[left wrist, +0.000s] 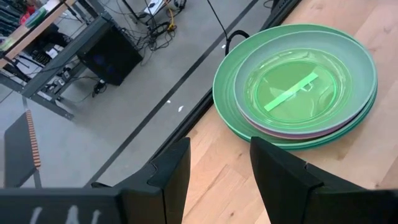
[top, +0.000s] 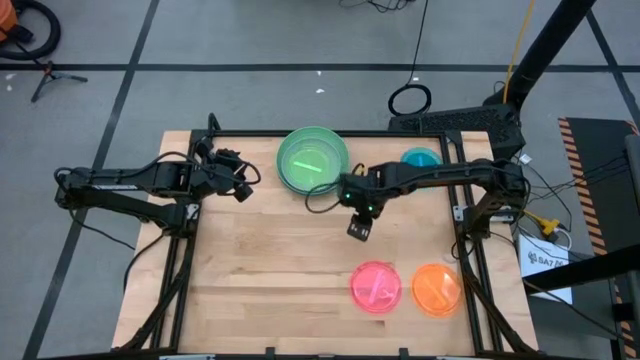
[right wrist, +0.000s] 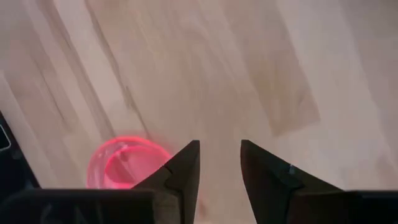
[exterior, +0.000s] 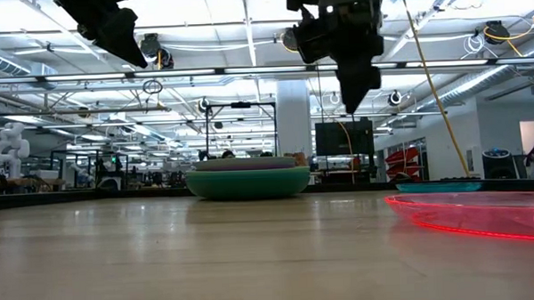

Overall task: Stack plastic plates
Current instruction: Stack the pink plate on top of the light green plate

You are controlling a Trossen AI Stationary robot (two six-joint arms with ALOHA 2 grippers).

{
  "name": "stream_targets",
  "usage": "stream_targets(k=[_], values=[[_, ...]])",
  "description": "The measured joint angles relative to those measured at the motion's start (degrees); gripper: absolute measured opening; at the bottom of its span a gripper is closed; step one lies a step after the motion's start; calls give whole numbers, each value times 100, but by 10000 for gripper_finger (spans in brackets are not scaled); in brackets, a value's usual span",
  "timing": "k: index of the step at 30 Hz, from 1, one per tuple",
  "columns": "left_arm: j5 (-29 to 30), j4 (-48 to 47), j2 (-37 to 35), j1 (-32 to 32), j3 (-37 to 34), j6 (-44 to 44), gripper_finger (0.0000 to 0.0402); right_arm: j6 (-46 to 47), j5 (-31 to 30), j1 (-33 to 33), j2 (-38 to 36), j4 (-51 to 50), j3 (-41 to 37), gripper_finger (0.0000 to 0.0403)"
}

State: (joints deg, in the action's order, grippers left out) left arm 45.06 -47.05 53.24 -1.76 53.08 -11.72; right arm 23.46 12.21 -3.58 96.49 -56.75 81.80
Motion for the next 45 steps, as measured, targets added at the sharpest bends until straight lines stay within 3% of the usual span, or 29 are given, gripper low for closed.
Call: stream_targets(k=[10,15,19,34,45], values=[[-4,0,0,-1,-1,-28,173,204,-17,674,0,-348,-107,110],[-25,-1,0,-1,0,-86,173,-529,-58,1061,0,-59,-477,110],[-26,-4,-1,47,0,-92,173,-899,-627,1322,4,78,-850,110],[-22,4,0,229,0,-86,173,-659,-597,1606,2,1858,-2034,110],[-20,5,1,229,0,-110,173,-461,-458,1719,2,2500,-2485,110]])
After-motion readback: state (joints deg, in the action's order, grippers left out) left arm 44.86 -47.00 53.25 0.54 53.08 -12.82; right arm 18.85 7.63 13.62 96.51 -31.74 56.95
